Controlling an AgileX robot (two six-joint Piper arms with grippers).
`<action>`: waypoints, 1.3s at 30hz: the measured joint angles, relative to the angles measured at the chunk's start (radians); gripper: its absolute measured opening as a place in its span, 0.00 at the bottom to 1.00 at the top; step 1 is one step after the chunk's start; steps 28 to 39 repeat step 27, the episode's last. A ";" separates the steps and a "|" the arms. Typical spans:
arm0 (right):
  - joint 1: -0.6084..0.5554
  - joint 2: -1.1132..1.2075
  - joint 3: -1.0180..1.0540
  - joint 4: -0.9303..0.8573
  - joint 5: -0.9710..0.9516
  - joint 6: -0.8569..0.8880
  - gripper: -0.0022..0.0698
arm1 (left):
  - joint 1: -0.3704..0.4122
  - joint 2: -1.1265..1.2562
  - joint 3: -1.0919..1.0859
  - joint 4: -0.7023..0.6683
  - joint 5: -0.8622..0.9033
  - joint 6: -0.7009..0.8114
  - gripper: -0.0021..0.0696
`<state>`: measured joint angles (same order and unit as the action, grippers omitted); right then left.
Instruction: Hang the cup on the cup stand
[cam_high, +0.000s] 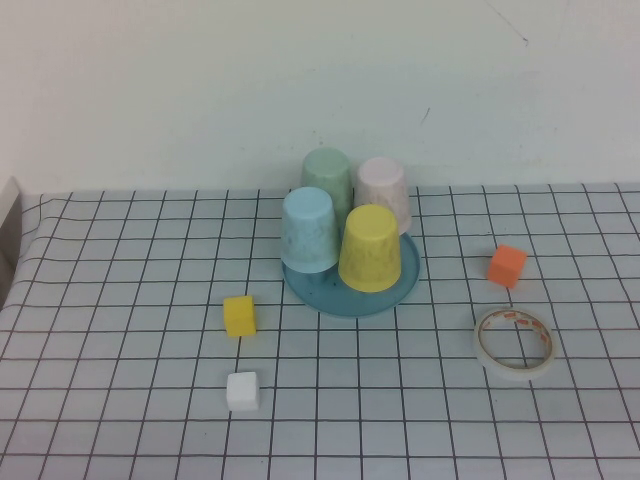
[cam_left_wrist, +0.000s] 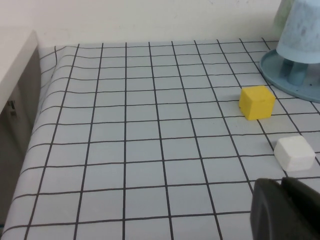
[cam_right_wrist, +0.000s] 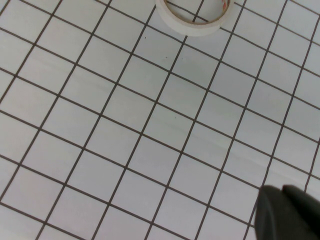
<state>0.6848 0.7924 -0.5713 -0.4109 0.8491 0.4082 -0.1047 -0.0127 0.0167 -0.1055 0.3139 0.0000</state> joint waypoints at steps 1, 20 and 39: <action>0.000 0.000 0.000 0.000 0.000 0.000 0.03 | 0.000 0.000 0.000 0.000 0.000 -0.008 0.03; 0.000 0.000 0.000 0.000 0.000 0.000 0.03 | 0.000 0.000 0.000 0.004 0.000 -0.012 0.03; -0.005 -0.015 0.000 0.000 -0.001 0.000 0.03 | 0.000 0.000 0.000 0.004 0.000 -0.012 0.03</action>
